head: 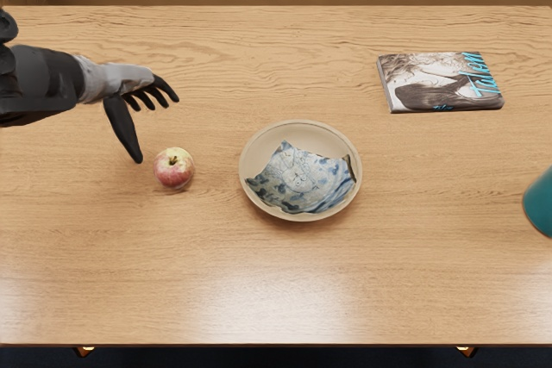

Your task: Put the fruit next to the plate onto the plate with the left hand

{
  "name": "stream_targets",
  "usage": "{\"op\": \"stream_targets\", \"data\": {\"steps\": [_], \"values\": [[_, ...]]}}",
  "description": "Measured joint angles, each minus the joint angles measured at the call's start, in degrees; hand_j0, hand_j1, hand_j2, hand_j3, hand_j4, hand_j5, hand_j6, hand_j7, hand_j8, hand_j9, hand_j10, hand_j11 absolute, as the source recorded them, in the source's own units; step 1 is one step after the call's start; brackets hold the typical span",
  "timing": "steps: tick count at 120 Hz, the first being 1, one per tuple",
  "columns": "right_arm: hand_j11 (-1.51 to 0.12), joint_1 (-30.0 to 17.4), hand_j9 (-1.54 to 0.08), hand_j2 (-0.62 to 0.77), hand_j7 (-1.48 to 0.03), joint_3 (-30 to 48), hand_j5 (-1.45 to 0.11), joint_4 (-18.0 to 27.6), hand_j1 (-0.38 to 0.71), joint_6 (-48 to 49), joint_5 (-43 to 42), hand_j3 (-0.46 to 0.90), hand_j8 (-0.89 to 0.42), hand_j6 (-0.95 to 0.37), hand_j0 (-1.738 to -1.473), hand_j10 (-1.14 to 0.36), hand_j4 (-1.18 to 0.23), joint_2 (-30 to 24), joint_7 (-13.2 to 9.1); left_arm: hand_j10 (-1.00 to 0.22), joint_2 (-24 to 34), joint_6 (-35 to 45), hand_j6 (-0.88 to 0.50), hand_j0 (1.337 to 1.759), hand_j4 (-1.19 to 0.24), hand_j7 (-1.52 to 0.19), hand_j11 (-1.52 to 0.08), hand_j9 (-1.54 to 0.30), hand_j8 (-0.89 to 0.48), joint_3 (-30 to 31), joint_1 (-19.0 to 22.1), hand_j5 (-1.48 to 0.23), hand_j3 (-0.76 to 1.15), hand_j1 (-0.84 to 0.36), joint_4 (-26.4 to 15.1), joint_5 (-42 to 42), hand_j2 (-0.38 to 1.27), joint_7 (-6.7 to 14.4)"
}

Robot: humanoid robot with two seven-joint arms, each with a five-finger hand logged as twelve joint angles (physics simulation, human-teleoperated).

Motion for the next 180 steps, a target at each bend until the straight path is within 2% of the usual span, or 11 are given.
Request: {"op": "stream_targets", "data": {"steps": [17, 31, 53, 78, 104, 139, 180], "values": [[-0.05, 0.0, -0.05, -0.01, -0.05, 0.0, -0.05, 0.0, -0.31, 0.0, 0.0, 0.00, -0.03, -0.03, -1.658, -0.03, -0.03, 0.0, 0.0, -0.25, -4.7, 8.7, -0.25, 1.658, -0.25, -0.32, -0.32, -0.32, -0.25, 4.5, -1.6, -0.32, 0.00, 0.05, -3.8, -0.5, 0.05, 0.4], [-0.05, 0.0, -0.05, -0.01, -0.05, 0.0, -0.05, 0.0, -0.31, 0.0, 0.0, 0.00, -0.03, -0.03, -1.658, -0.03, -0.03, 0.0, 0.0, -0.25, -9.8, 14.4, -0.25, 1.658, -0.25, -0.32, -0.32, -0.32, -0.25, 6.8, -1.7, -0.32, 0.00, 0.05, -5.7, -0.6, 0.05, 2.4], [-0.05, 0.0, -0.05, -0.01, -0.05, 0.0, -0.05, 0.0, -0.31, 0.0, 0.0, 0.00, -0.03, -0.03, -1.658, -0.03, -0.03, 0.0, 0.0, -0.25, -16.8, 19.3, -0.25, 1.658, -0.25, -0.32, -0.32, -0.32, -0.25, 9.6, -1.7, -0.32, 0.00, 0.05, -6.5, -0.7, 0.05, 5.6], [-0.05, 0.0, -0.05, -0.01, -0.05, 0.0, -0.05, 0.0, -0.31, 0.0, 0.0, 0.00, -0.03, -0.03, -1.658, -0.03, -0.03, 0.0, 0.0, -0.25, -22.7, 22.7, -0.25, 1.658, -0.25, -0.32, -0.32, -0.32, -0.25, 10.3, -0.6, -0.32, 0.00, 0.05, -6.1, -0.8, 0.05, 8.0], [-0.05, 0.0, -0.05, -0.01, -0.05, 0.0, -0.05, 0.0, -0.31, 0.0, 0.0, 0.00, -0.03, -0.03, -1.658, -0.03, -0.03, 0.0, 0.0, -0.25, -27.5, 27.9, -0.25, 1.658, -0.25, -0.32, -0.32, -0.32, -0.25, 10.4, 2.8, -0.32, 0.00, 0.05, -3.5, -0.8, 0.05, 8.5], [-0.05, 0.0, -0.05, -0.01, -0.05, 0.0, -0.05, 0.0, -0.31, 0.0, 0.0, 0.00, -0.03, -0.03, -1.658, -0.03, -0.03, 0.0, 0.0, -0.25, -31.5, 29.6, -0.25, 1.658, -0.25, -0.33, -0.33, -0.33, -0.25, 10.8, 7.0, -0.33, 0.00, 0.05, 0.8, -1.3, 0.05, 8.6], [-0.05, 0.0, -0.05, -0.01, -0.05, 0.0, -0.05, 0.0, -0.31, 0.0, 0.0, 0.00, -0.03, -0.03, -1.658, -0.03, -0.03, 0.0, 0.0, -0.30, -32.6, 29.6, -0.30, 1.658, -0.30, -0.39, -0.39, -0.39, -0.30, 11.3, 10.5, -0.39, 0.00, -0.01, 3.8, -1.4, 0.06, 8.5]]}}
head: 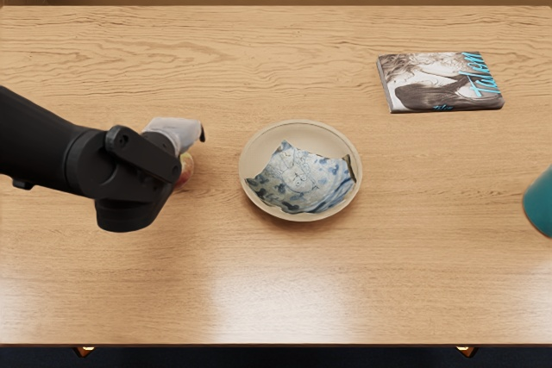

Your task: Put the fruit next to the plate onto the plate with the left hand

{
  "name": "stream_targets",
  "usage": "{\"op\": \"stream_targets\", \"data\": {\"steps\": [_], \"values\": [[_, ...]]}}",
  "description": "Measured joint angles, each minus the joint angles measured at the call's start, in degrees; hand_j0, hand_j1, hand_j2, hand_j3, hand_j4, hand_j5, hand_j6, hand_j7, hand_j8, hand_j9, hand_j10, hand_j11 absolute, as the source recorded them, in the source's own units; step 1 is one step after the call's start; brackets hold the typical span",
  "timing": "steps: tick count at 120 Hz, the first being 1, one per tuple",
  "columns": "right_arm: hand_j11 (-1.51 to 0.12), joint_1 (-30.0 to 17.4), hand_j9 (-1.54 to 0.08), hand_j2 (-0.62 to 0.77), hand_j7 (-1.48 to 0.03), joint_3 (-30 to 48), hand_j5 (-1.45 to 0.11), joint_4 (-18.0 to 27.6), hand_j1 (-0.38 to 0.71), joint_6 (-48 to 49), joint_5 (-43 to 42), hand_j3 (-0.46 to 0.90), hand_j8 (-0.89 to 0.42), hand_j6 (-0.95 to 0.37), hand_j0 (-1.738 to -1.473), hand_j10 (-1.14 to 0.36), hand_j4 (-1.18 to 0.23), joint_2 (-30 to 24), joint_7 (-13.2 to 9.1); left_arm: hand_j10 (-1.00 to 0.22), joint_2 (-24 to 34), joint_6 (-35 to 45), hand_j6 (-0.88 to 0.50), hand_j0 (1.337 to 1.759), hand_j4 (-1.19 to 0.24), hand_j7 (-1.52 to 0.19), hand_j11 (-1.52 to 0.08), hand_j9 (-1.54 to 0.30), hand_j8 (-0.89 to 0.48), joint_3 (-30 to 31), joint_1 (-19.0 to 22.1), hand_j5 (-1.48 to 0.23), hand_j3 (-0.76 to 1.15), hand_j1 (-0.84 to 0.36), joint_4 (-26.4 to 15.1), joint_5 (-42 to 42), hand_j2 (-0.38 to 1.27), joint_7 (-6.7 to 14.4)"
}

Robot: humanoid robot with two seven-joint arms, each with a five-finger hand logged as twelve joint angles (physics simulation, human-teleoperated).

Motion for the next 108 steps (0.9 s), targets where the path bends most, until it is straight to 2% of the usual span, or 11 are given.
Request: {"op": "stream_targets", "data": {"steps": [38, 49, 59, 65, 77, 78, 84, 92, 108], "values": [[-0.05, 0.0, -0.05, -0.01, -0.05, 0.0, -0.05, 0.0, -0.31, 0.0, 0.0, 0.00, -0.03, -0.03, -1.658, -0.03, -0.03, 0.0, 0.0, -0.42, 0.0, 0.0, -0.42, 1.656, -0.42, -0.56, -0.56, -0.56, -0.42, 0.4, 1.8, -0.56, 0.00, -0.12, 2.3, 0.1, 0.06, 0.0], [-0.05, 0.0, -0.05, -0.01, -0.05, 0.0, -0.05, 0.0, -0.31, 0.0, 0.0, 0.00, -0.03, -0.03, -1.658, -0.03, -0.03, 0.0, 0.0, -0.47, 0.0, 0.0, -0.40, 1.657, -0.47, -0.63, -0.62, -0.62, -0.39, 0.6, 2.0, -0.62, 0.00, -0.16, 2.6, 0.1, 0.14, 0.0], [-0.05, 0.0, -0.05, -0.01, -0.05, 0.0, -0.05, 0.0, -0.31, 0.0, 0.0, 0.00, -0.03, -0.03, -1.658, -0.03, -0.03, 0.0, 0.0, -0.51, 0.0, 0.1, -0.38, 1.654, -0.53, -0.67, -0.69, -0.69, -0.37, 0.7, 2.6, -0.66, 0.00, -0.16, 2.9, 0.4, 0.12, -0.1], [-0.05, 0.0, -0.05, -0.01, -0.05, 0.0, -0.05, 0.0, -0.31, 0.0, 0.0, 0.00, -0.03, -0.03, -1.658, -0.03, -0.03, 0.0, 0.0, -0.53, 0.0, 0.1, -0.37, 1.652, -0.56, -0.71, -0.73, -0.73, -0.35, 0.9, 2.8, -0.68, 0.00, -0.12, 3.1, 0.6, 0.05, -0.1], [-0.05, 0.0, -0.05, -0.01, -0.05, 0.0, -0.05, 0.0, -0.31, 0.0, 0.0, 0.00, -0.03, -0.03, -1.658, -0.03, -0.03, 0.0, 0.0, -0.56, 0.0, 0.1, -0.37, 1.651, -0.61, -0.76, -0.78, -0.78, -0.34, 1.1, 3.4, -0.71, 0.00, -0.14, 3.6, 0.7, 0.10, -0.1], [-0.05, 0.0, -0.05, -0.01, -0.05, 0.0, -0.05, 0.0, -0.31, 0.0, 0.0, 0.00, -0.03, -0.03, -1.658, -0.03, -0.03, 0.0, 0.0, -0.56, 0.0, 0.1, -0.37, 1.651, -0.61, -0.77, -0.79, -0.79, -0.34, 1.1, 3.4, -0.71, 0.00, -0.13, 3.6, 0.7, 0.07, -0.1], [-0.05, 0.0, -0.05, -0.01, -0.05, 0.0, -0.05, 0.0, -0.31, 0.0, 0.0, 0.00, -0.03, -0.03, -1.658, -0.03, -0.03, 0.0, 0.0, -0.56, 0.0, 0.1, -0.36, 1.651, -0.63, -0.80, -0.82, -0.81, -0.33, 1.1, 3.5, -0.74, 0.00, -0.16, 3.8, 0.6, 0.15, -0.1], [-0.05, 0.0, -0.05, -0.01, -0.05, 0.0, -0.05, 0.0, -0.31, 0.0, 0.0, 0.00, -0.03, -0.03, -1.658, -0.03, -0.03, 0.0, 0.0, -0.54, 0.0, 0.0, -0.33, 1.651, -0.61, -0.84, -0.86, -0.86, -0.31, 1.2, 3.6, -0.81, 0.00, -0.16, 4.0, 0.5, 0.15, -0.1], [-0.05, 0.0, -0.05, -0.01, -0.05, 0.0, -0.05, 0.0, -0.31, 0.0, 0.0, 0.00, -0.03, -0.03, -1.658, -0.03, -0.03, 0.0, 0.0, -0.45, 0.0, -0.2, -0.20, 1.651, -0.48, -0.98, -0.99, -0.98, -0.20, 1.2, 3.6, -0.98, 0.00, -0.26, 4.2, 0.0, 0.34, -0.1]]}}
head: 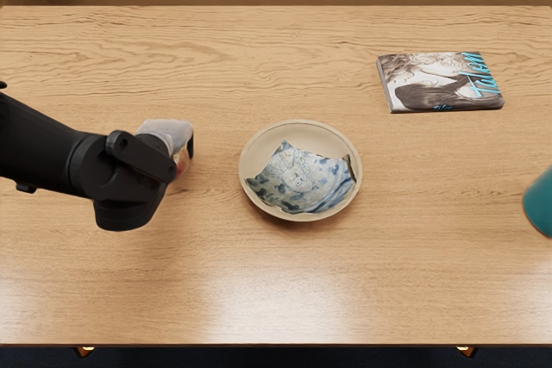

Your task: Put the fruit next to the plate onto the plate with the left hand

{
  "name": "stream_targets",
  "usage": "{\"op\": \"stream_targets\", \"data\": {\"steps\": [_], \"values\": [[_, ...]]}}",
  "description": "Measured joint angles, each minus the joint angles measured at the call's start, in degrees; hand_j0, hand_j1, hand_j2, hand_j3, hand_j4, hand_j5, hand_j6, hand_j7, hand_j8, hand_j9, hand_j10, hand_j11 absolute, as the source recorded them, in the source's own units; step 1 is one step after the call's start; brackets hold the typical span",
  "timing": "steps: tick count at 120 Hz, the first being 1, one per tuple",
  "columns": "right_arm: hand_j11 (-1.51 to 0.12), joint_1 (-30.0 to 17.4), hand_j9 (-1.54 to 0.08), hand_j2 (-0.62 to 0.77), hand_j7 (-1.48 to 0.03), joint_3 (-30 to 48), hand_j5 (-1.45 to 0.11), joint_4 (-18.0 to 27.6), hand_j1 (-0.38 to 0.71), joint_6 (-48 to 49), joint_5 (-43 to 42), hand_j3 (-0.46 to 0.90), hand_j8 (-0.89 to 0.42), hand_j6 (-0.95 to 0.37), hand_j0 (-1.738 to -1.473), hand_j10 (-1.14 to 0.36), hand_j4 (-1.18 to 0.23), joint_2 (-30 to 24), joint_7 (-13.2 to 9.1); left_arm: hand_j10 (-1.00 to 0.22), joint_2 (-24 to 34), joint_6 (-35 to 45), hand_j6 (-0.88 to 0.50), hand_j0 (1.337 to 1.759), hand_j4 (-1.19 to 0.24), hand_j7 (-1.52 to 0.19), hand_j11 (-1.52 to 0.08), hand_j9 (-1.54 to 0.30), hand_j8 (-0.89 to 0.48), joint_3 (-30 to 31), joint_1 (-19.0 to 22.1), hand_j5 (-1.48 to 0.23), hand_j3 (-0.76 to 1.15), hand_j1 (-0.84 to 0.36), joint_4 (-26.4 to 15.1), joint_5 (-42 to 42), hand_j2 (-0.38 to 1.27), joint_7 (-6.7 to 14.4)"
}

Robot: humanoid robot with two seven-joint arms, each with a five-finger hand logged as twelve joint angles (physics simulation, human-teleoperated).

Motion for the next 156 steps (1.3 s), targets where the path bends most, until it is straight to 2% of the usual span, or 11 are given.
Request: {"op": "stream_targets", "data": {"steps": [13, 36, 46, 57, 67, 100, 109, 122, 149, 153, 156], "values": [[-0.05, 0.0, -0.05, -0.01, -0.05, 0.0, -0.05, 0.0, -0.31, 0.0, 0.0, 0.00, -0.03, -0.03, -1.658, -0.03, -0.03, 0.0, 0.0, -0.36, 0.0, -0.1, -0.10, 1.649, -0.40, -1.08, -1.07, -1.07, -0.11, 0.0, 0.0, -1.11, 0.00, -0.34, 0.3, -0.4, 0.46, 0.1], [-0.05, 0.0, -0.05, -0.01, -0.05, 0.0, -0.05, 0.0, -0.31, 0.0, 0.0, 0.00, -0.03, -0.03, -1.658, -0.03, -0.03, 0.0, 0.0, -0.31, 0.0, -2.1, -0.01, 1.643, -0.34, -1.16, -1.16, -1.16, -0.02, 0.0, -2.3, -1.23, 0.00, -0.37, 0.4, -0.8, 0.49, 0.0], [-0.05, 0.0, -0.05, -0.01, -0.05, 0.0, -0.05, 0.0, -0.31, 0.0, 0.0, 0.00, -0.03, -0.03, -1.658, -0.03, -0.03, 0.0, 0.0, -0.31, 0.0, -3.8, -0.02, 1.643, -0.34, -1.19, -1.17, -1.18, -0.02, -0.1, -4.1, -1.24, 0.00, -0.34, 0.4, -0.8, 0.40, 0.1], [-0.05, 0.0, -0.05, -0.01, -0.05, 0.0, -0.05, 0.0, -0.31, 0.0, 0.0, 0.00, -0.03, -0.03, -1.658, -0.03, -0.03, 0.0, 0.0, -0.31, 0.0, -6.4, -0.01, 1.643, -0.35, -1.21, -1.18, -1.19, -0.02, -0.4, -6.7, -1.27, 0.00, -0.35, 0.3, -0.8, 0.44, 0.1], [-0.05, 0.0, -0.05, -0.01, -0.05, 0.0, -0.05, 0.0, -0.31, 0.0, 0.0, 0.00, -0.03, -0.03, -1.658, -0.03, -0.03, 0.0, 0.0, -0.32, 0.6, -8.7, -0.03, 1.643, -0.37, -1.22, -1.19, -1.21, -0.04, -0.9, -8.8, -1.27, 0.00, -0.31, 0.1, -0.8, 0.38, 0.1], [-0.05, 0.0, -0.05, -0.01, -0.05, 0.0, -0.05, 0.0, -0.31, 0.0, 0.0, 0.00, -0.03, -0.03, -1.658, -0.03, -0.03, 0.0, 0.0, -0.31, 2.9, -17.4, -0.02, 1.644, -0.38, -1.25, -1.19, -1.27, -0.01, -5.5, -16.4, -1.30, 0.00, -0.29, -0.7, -2.2, 0.38, 0.1], [-0.05, 0.0, -0.05, -0.01, -0.05, 0.0, -0.05, 0.0, -0.31, 0.0, 0.0, 0.00, -0.03, -0.03, -1.658, -0.03, -0.03, 0.0, 0.0, -0.35, 3.1, -19.9, -0.05, 1.645, -0.41, -1.24, -1.19, -1.25, -0.04, -6.7, -18.7, -1.30, 0.00, -0.28, -0.9, -2.2, 0.35, 0.1], [-0.05, 0.0, -0.05, -0.01, -0.05, 0.0, -0.05, 0.0, -0.31, 0.0, 0.0, 0.00, -0.03, -0.03, -1.658, -0.03, -0.03, 0.0, 0.0, -0.33, 2.9, -23.4, -0.05, 1.645, -0.40, -1.23, -1.19, -1.24, -0.05, -8.9, -20.2, -1.32, 0.00, -0.30, -1.2, -2.4, 0.42, 0.1], [-0.05, 0.0, -0.05, -0.01, -0.05, 0.0, -0.05, 0.0, -0.31, 0.0, 0.0, 0.00, -0.03, -0.03, -1.658, -0.03, -0.03, 0.0, 0.0, -0.37, 0.0, -26.9, -0.07, 1.645, -0.42, -1.24, -1.20, -1.21, -0.09, -14.0, -22.8, -1.35, 0.00, -0.27, -1.2, -2.5, 0.35, 0.1], [-0.05, 0.0, -0.05, -0.01, -0.05, 0.0, -0.05, 0.0, -0.31, 0.0, 0.0, 0.00, -0.03, -0.03, -1.658, -0.03, -0.03, 0.0, 0.0, -0.37, 0.0, -27.1, -0.07, 1.645, -0.41, -1.24, -1.20, -1.21, -0.08, -14.6, -22.9, -1.35, 0.00, -0.28, -1.2, -2.5, 0.43, 0.1], [-0.05, 0.0, -0.05, -0.01, -0.05, 0.0, -0.05, 0.0, -0.31, 0.0, 0.0, 0.00, -0.03, -0.03, -1.658, -0.03, -0.03, 0.0, 0.0, -0.36, 0.0, -27.2, -0.06, 1.645, -0.41, -1.24, -1.20, -1.21, -0.08, -15.0, -22.9, -1.36, 0.00, -0.28, -1.2, -2.7, 0.39, 0.1]]}}
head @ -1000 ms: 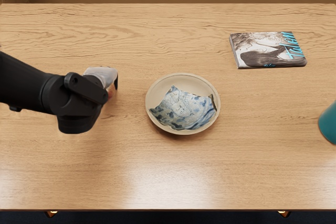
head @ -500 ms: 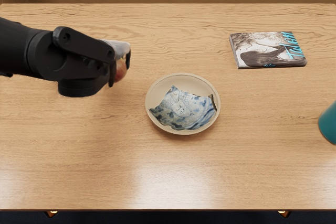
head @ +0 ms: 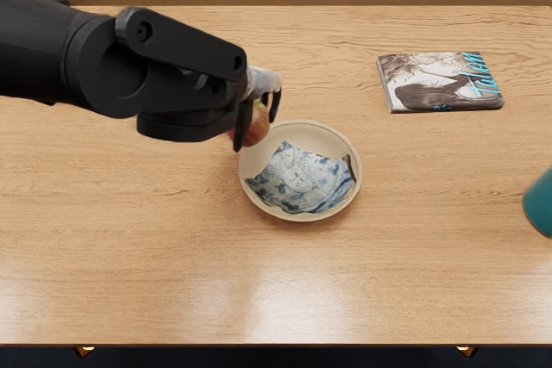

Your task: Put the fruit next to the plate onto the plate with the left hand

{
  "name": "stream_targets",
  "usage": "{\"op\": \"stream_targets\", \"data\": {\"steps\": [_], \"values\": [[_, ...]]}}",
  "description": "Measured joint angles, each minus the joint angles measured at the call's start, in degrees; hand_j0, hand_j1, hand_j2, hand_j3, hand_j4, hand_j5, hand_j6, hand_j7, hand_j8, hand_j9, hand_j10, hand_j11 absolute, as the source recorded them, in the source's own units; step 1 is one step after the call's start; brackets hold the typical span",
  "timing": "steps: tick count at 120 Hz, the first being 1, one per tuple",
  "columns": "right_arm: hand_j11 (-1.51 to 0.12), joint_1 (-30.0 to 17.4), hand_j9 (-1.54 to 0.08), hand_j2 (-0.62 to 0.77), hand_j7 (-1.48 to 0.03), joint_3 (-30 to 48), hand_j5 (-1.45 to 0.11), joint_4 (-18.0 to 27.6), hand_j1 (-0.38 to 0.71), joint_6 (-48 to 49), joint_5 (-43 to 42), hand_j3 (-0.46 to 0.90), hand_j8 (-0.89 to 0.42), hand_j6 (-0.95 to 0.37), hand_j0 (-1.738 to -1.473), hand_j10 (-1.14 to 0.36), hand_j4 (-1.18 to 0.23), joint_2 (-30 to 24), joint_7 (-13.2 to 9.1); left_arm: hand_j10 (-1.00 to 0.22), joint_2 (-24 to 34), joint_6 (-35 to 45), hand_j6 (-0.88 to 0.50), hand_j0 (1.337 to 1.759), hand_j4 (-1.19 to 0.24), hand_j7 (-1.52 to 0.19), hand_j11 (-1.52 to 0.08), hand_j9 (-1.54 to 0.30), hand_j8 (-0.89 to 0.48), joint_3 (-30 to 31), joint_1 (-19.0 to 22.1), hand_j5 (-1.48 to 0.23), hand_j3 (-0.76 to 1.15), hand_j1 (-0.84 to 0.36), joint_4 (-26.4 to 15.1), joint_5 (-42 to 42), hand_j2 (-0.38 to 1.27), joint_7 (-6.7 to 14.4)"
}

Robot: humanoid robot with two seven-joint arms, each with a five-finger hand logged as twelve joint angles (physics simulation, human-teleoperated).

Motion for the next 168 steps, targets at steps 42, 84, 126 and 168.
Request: {"op": "stream_targets", "data": {"steps": [42, 84, 126, 168], "values": [[-0.05, 0.0, -0.05, -0.01, -0.05, 0.0, -0.05, 0.0, -0.31, 0.0, 0.0, 0.00, -0.03, -0.03, -1.658, -0.03, -0.03, 0.0, 0.0, -0.33, 0.0, -0.2, -0.04, 1.644, -0.37, -1.22, -1.19, -1.22, -0.07, -5.0, 2.0, -1.36, 0.00, -0.33, 0.5, -1.3, 0.42, 0.1], [-0.05, 0.0, -0.05, -0.01, -0.05, 0.0, -0.05, 0.0, -0.31, 0.0, 0.0, 0.00, -0.03, -0.03, -1.658, -0.03, -0.03, 0.0, 0.0, -0.51, 0.0, -0.7, -0.20, 1.649, -0.53, -1.06, -1.05, -1.05, -0.23, -6.7, 5.0, -1.19, 0.00, -0.24, 0.6, -1.3, 0.41, 0.0], [-0.05, 0.0, -0.05, -0.01, -0.05, 0.0, -0.05, 0.0, -0.31, 0.0, 0.0, 0.00, -0.03, -0.03, -1.658, -0.03, -0.03, 0.0, 0.0, -0.35, 0.0, 0.1, -0.27, 1.656, -0.36, -0.51, -0.51, -0.51, -0.28, -7.4, 5.5, -0.53, 0.00, -0.05, 0.8, -0.6, 0.13, -0.3], [-0.05, 0.0, -0.05, -0.01, -0.05, 0.0, -0.05, 0.0, -0.31, 0.0, 0.0, 0.00, -0.03, -0.03, -1.658, -0.03, -0.03, 0.0, 0.0, -0.28, 14.8, -13.7, -0.26, 1.658, -0.28, -0.37, -0.37, -0.37, -0.26, -16.0, 9.4, -0.37, 0.00, 0.02, 0.7, -2.5, 0.07, -0.3]]}}
